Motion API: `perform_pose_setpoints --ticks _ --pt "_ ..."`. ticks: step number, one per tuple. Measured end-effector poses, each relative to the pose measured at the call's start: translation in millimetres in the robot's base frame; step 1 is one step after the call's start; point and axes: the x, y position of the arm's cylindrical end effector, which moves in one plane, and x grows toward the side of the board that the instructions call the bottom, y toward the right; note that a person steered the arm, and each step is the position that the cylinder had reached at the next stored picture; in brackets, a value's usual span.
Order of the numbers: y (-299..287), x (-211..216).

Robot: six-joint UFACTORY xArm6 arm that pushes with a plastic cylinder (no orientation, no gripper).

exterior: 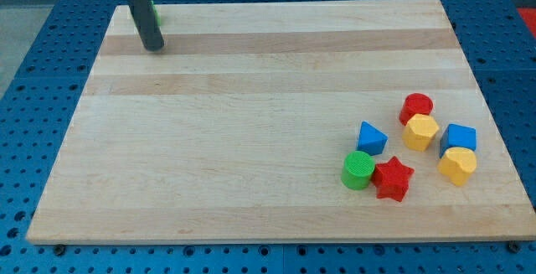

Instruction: Move the red circle diagonal to the green circle

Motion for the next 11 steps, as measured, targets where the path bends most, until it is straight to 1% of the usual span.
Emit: perform_pose_setpoints --ticks 1,2,3,7,8,9,11 --pt "7.4 48.1" --pt "32.2 83.2" --pt "87.7 83.1" --pt "384.8 82.7" --pt "443.4 82.7" --pt "454.6 90.1" --pt "454.7 127.0"
